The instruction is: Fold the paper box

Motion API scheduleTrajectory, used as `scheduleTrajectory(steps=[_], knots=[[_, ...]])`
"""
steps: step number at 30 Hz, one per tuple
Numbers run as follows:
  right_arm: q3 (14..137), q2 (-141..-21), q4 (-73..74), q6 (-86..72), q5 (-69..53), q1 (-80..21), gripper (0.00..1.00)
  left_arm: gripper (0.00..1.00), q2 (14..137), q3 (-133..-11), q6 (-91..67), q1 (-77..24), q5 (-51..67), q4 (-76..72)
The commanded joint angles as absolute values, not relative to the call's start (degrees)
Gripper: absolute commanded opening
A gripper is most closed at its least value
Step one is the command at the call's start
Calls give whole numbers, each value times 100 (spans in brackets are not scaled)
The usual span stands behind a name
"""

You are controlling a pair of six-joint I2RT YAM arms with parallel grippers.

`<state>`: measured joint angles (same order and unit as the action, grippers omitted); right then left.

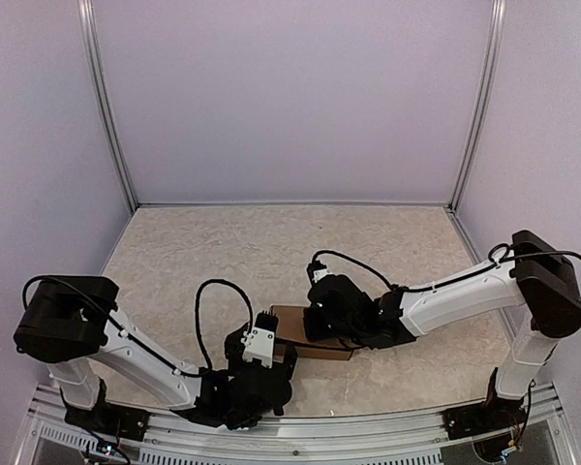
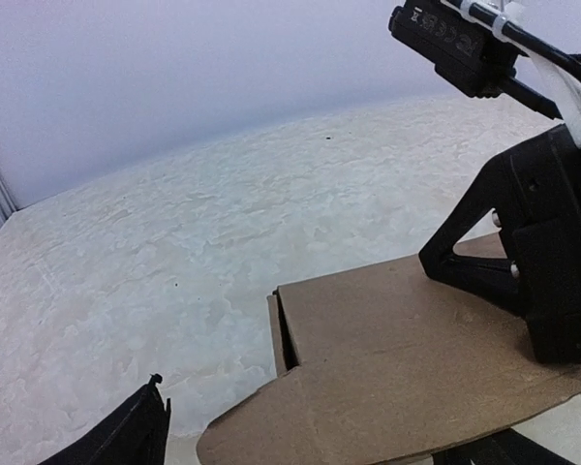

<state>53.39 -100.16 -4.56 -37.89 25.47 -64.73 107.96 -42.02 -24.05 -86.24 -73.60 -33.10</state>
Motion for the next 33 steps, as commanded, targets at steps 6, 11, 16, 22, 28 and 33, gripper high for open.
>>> scheduleTrajectory(steps=[6,11,16,22,28,33], knots=[[5020,-10415,-658,-3992,2598,-6436,0,99,9626,-4014,-3604,-9089,-7510,-1611],[4779,-10514,-1041,-4068,2656,-6481,0,99,9099,-4241,-4451,-9263,-7602,-188],[4564,-10582,-1470,-3985,2908,-6635,0,99,8467,-4377,-4718,-9279,-7421,709],[4438,-10361,-1643,-3846,2982,-6739,0,99,7857,-4237,-4332,-8534,-5850,650],[4521,-9577,-1114,-3770,2828,-6744,0,99,7477,-4108,-3851,-7802,-4835,440],[4497,-8842,-410,-3735,2855,-6741,16,99,7427,-4207,-3708,-7182,-3884,599]])
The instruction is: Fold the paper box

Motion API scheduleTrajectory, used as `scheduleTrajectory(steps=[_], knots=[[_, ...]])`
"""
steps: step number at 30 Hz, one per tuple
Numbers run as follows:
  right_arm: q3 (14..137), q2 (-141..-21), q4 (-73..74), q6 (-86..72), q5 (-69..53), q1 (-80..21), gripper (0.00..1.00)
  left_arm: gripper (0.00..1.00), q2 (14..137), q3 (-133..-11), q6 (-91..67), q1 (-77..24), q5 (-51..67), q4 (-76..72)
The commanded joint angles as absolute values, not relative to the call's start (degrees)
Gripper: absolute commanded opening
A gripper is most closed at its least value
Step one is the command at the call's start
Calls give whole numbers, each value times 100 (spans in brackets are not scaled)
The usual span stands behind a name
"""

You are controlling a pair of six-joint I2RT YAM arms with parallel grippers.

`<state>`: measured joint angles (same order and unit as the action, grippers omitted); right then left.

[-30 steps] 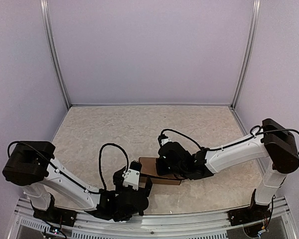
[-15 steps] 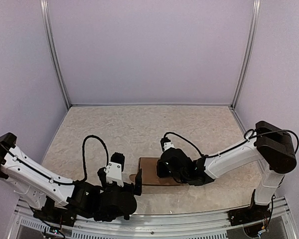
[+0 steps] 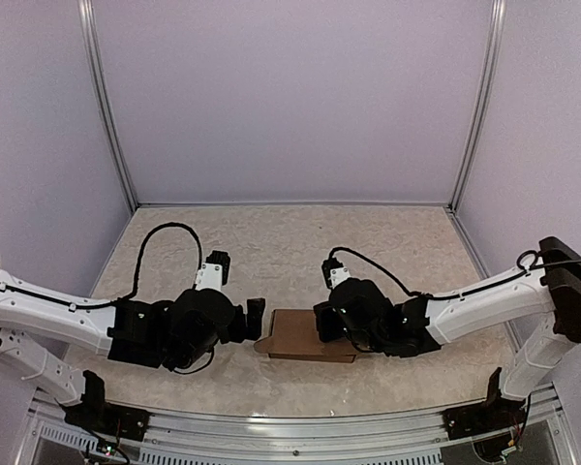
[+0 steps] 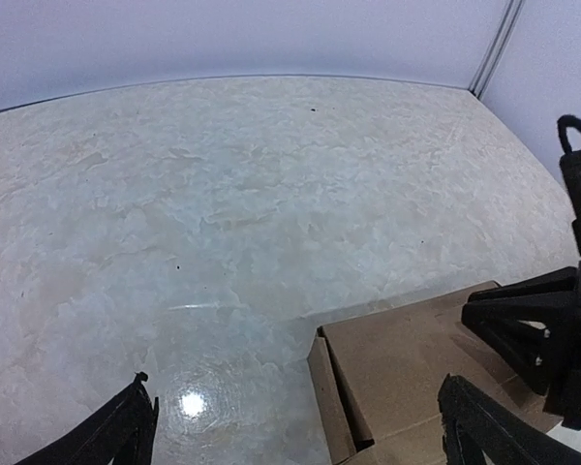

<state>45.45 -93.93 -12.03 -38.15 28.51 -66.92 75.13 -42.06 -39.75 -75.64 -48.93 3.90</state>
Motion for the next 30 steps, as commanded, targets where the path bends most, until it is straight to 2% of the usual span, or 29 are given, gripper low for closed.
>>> scheduleTrajectory(steps=[1,3,6,9,15,20,30], knots=[[4484,-8703,-239,-3743,2856,-6734,21,99,7425,-4216,-3663,-7083,-3718,579],[4489,-8471,115,-3756,2852,-6709,31,99,7435,-4242,-3586,-6864,-3301,528],[4471,-8175,686,-3897,2801,-6619,50,99,7523,-4277,-3501,-6576,-2725,407],[4318,-7927,974,-4036,2663,-6499,60,99,7691,-4314,-3456,-6365,-2198,288],[4041,-7580,1180,-4225,1767,-6028,63,99,8240,-4520,-3412,-6055,-1562,283],[3515,-7273,504,-4494,868,-5561,64,99,8594,-4681,-3492,-5917,-1181,322],[3180,-7825,-485,-4966,-510,-4998,59,99,8975,-4665,-3723,-5688,-361,57]])
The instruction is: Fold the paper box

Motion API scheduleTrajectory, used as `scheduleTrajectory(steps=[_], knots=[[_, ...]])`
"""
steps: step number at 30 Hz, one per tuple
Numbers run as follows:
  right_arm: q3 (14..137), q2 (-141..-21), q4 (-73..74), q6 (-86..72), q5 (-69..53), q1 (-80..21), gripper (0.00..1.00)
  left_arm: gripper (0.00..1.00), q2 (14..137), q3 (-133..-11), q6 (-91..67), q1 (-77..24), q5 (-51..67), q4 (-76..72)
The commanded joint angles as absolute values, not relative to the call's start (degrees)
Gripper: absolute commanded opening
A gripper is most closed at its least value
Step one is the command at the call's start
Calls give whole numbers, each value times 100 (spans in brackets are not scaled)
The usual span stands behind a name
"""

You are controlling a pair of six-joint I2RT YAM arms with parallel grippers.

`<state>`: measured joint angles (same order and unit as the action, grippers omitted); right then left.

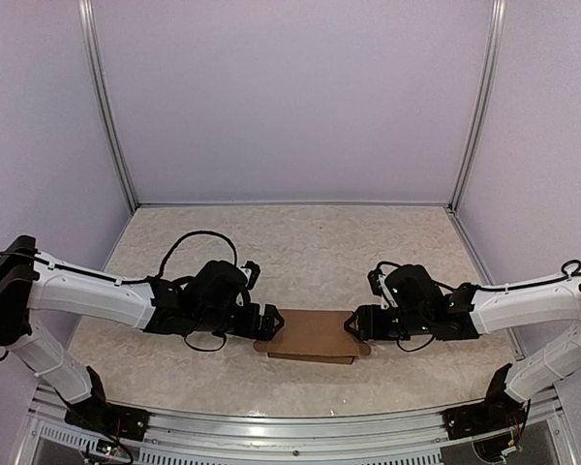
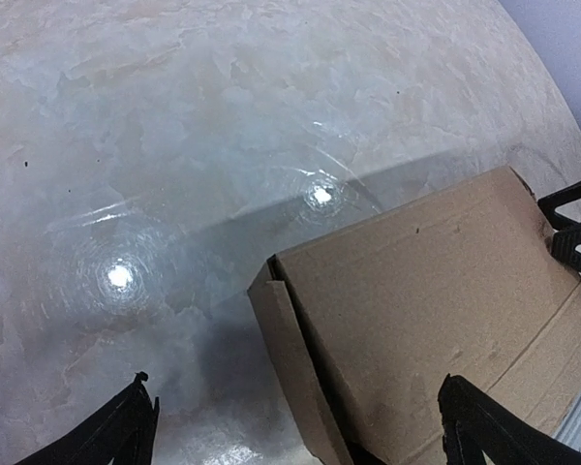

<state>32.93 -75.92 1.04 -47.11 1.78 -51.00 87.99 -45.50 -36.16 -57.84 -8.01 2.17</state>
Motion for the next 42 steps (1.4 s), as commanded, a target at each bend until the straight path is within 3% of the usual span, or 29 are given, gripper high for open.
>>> scheduleTrajectory(steps=[1,7,21,28,42], knots=[[3158,-7882,-568,-5000,-564,-4993,57,99,9007,-4641,-3733,-5687,-302,47],[2905,-8083,-1019,-5168,-717,-4923,49,98,9178,-4500,-3885,-5678,-106,-259],[2312,-8403,-1740,-5450,-918,-4913,14,99,9228,-3913,-4299,-5567,410,-923],[2238,-8386,-1766,-5455,-877,-4918,1,99,8938,-3517,-4931,-5561,653,-1108],[2214,-8413,-1974,-5593,-796,-4924,0,99,8170,-2250,-6785,-5588,1102,-3295]])
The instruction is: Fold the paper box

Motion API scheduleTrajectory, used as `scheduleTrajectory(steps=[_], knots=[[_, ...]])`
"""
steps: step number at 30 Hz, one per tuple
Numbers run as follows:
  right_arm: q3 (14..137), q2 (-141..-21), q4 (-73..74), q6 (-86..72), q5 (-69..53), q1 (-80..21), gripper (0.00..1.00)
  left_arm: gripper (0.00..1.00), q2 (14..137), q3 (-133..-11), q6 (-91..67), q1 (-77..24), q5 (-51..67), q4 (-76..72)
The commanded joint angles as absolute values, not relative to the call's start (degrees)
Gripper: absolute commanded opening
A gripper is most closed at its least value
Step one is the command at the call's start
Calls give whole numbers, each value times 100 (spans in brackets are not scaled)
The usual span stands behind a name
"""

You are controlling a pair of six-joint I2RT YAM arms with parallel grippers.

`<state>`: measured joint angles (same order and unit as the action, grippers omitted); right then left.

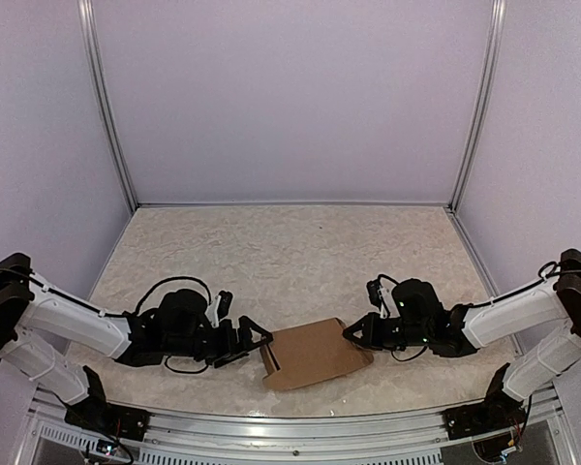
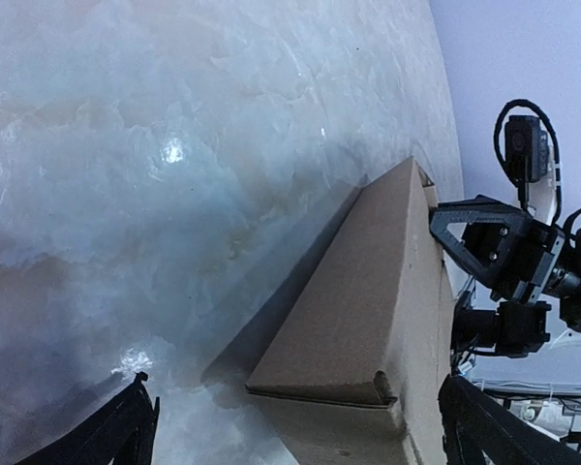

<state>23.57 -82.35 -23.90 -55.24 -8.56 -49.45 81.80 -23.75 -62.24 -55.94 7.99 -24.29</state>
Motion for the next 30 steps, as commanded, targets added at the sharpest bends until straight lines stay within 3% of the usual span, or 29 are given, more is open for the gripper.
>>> scheduleTrajectory(steps=[1,9,22,30], knots=[[2208,-8409,-1988,-5617,-781,-4929,0,99,8250,-2194,-6896,-5596,1150,-3503],[2095,-8343,-2168,-5749,-782,-4933,0,99,9189,-1867,-7871,-5712,1554,-5859],[2063,-8315,-2202,-5767,-708,-4967,0,99,10062,-1974,-8379,-5880,1658,-7106],[2082,-8265,-2125,-5749,-663,-4984,0,79,10298,-2060,-8482,-5906,1820,-7393]])
